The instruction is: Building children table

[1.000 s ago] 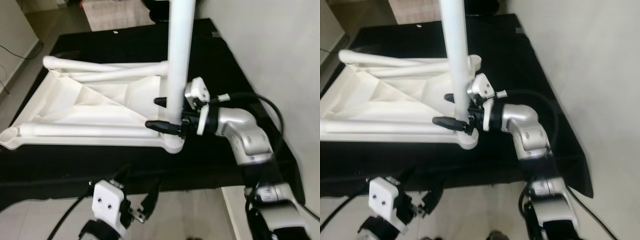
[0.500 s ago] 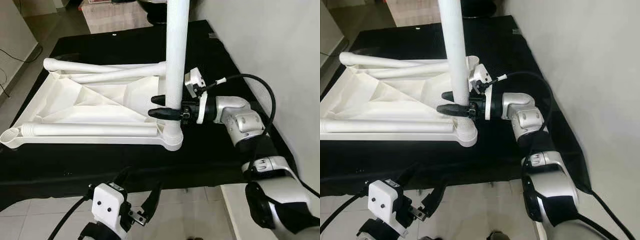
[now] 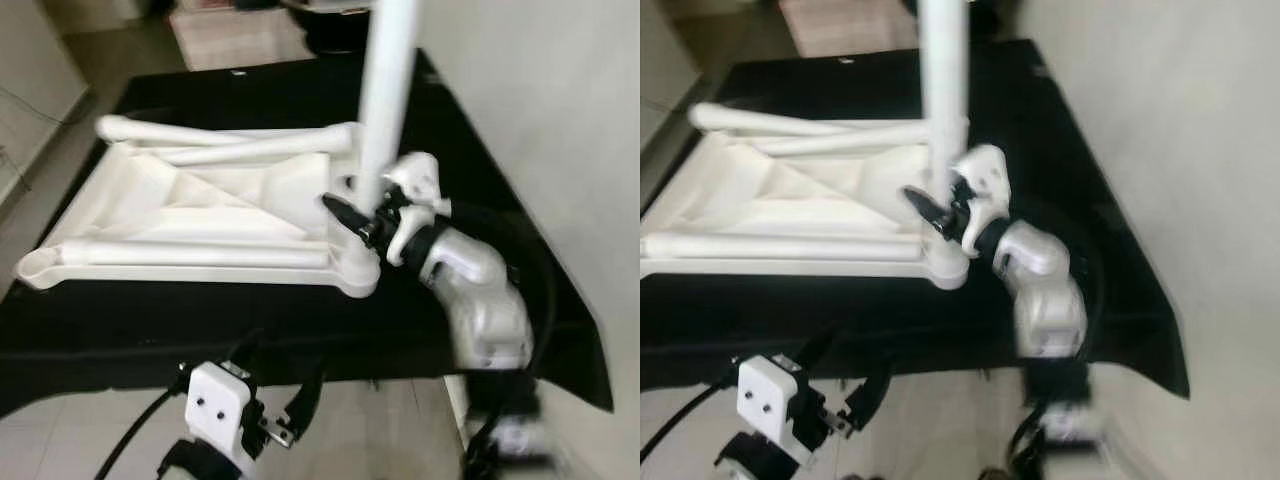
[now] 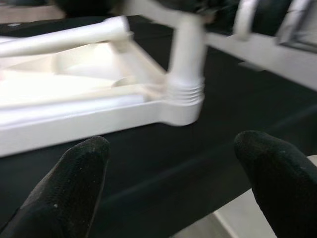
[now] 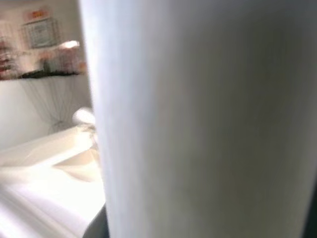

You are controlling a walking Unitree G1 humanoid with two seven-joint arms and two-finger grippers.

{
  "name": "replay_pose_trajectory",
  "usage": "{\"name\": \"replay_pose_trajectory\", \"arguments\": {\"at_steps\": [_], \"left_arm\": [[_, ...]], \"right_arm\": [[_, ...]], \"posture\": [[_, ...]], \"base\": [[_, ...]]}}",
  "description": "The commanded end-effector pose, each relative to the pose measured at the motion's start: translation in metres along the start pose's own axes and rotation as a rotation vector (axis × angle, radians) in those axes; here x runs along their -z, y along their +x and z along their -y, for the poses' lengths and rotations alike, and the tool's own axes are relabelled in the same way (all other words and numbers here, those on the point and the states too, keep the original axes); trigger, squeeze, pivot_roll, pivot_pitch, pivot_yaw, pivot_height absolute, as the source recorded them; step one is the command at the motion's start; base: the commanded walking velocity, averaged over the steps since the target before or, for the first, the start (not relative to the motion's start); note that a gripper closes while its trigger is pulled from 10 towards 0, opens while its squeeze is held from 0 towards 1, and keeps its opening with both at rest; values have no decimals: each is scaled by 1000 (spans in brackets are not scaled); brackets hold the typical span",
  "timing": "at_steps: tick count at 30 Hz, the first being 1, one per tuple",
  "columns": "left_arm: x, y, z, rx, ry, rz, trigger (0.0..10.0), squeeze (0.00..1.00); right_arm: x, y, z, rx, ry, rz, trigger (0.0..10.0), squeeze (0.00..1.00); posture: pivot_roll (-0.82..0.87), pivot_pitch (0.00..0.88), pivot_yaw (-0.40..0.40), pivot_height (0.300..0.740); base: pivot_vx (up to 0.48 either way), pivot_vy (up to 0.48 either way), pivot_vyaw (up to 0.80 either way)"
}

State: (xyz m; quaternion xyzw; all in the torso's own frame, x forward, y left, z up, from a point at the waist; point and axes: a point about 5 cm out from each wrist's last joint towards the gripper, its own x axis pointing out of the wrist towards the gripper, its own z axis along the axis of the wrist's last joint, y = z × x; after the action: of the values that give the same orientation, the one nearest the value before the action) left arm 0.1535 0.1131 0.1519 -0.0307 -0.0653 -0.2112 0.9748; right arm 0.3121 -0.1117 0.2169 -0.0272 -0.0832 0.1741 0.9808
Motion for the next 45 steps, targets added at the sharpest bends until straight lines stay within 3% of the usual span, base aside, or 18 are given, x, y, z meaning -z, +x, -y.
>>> {"name": "replay_pose_trajectory", "arguments": {"at_steps": [1, 6, 7, 9, 10, 13, 14, 19, 20, 22, 23, 27, 28, 29, 32, 33, 38, 45], "left_arm": [[3, 0, -1, 0, -11, -17, 10000, 0], [3, 0, 0, -1, -8, -16, 10000, 0], [3, 0, -1, -9, -6, -15, 10000, 0], [3, 0, -1, -15, -4, -15, 10000, 0], [3, -1, -1, -19, -3, -15, 10000, 0], [2, -1, -1, -14, -4, -15, 10000, 0], [2, 0, -1, -12, -5, -14, 10000, 0], [2, 0, -1, -10, -7, -14, 10000, 0], [1, -1, 0, -10, -8, -14, 10000, 0], [1, -1, 1, -10, -8, -14, 10000, 0], [1, -1, 1, -10, -8, -13, 10000, 0], [0, -2, 2, -11, -8, -13, 10000, 0], [0, -2, 2, -11, -8, -13, 10000, 0], [-1, -4, 3, -11, -8, -15, 10000, 0], [-2, -5, 4, -11, -8, -15, 10000, 0], [-4, -8, 6, -11, -9, -19, 10000, 0], [-6, -11, 7, -12, -10, -26, 10000, 0], [-14, -18, 8, 0, -11, -39, 10000, 0]], "right_arm": [[32, -5, 1, 38, 23, -155, 0, 0], [26, 7, -5, 1, 34, -133, 0, 0], [22, 10, -8, -27, 39, -134, 2000, 0], [20, 11, -11, -46, 46, -135, 2000, 0], [18, 13, -16, -93, 43, -138, 10000, 0], [8, 14, -24, -140, -7, -124, 10000, 0], [6, 16, -22, -158, -6, -131, 10000, 1000], [2, 24, -15, -221, 19, -119, 10000, 1000], [-13, 34, -8, -362, 68, -48, 10000, 1000], [-19, 36, -6, -421, 83, -18, 10000, 1000], [-25, 36, -5, -513, 75, 5, 10000, 624], [-29, 35, -3, -602, 59, 18, 10000, 624], [-31, 35, -3, -657, 42, 22, 10000, 0], [-32, 34, -1, -773, 18, 10, 10000, 0], [-32, 33, 0, -857, 1, 0, 10000, 0], [-34, 34, 4, -1019, -4, -16, 10000, 0], [-30, 39, 6, -1117, 1, -57, 10000, 0], [-18, 46, -10, -1201, 9, -81, 10000, 0]], "posture": [[15, 187, 30, 740], [13, 180, 28, 740], [20, 185, 23, 740], [20, 185, 23, 740], [20, 185, 23, 740], [19, 187, 23, 740], [16, 188, 23, 740], [18, 191, 24, 740], [28, 197, 20, 740], [28, 197, 20, 740], [35, 200, 19, 740], [35, 200, 19, 740], [37, 204, 18, 740], [54, 220, 19, 740], [54, 220, 19, 740], [68, 231, 21, 740], [76, 248, 27, 740], [87, 289, 51, 740]], "base": [[0, 0, 0], [0, 0, 0], [0, 0, 0], [0, 0, 0], [0, 0, 0], [0, 0, 0], [0, 0, 0], [0, 0, 0], [0, 0, 0], [0, 0, 0], [0, 0, 0], [0, 0, 0], [0, 0, 0], [0, 0, 0], [0, 0, 0], [0, 0, 0], [0, 0, 0], [0, 0, 0]]}}
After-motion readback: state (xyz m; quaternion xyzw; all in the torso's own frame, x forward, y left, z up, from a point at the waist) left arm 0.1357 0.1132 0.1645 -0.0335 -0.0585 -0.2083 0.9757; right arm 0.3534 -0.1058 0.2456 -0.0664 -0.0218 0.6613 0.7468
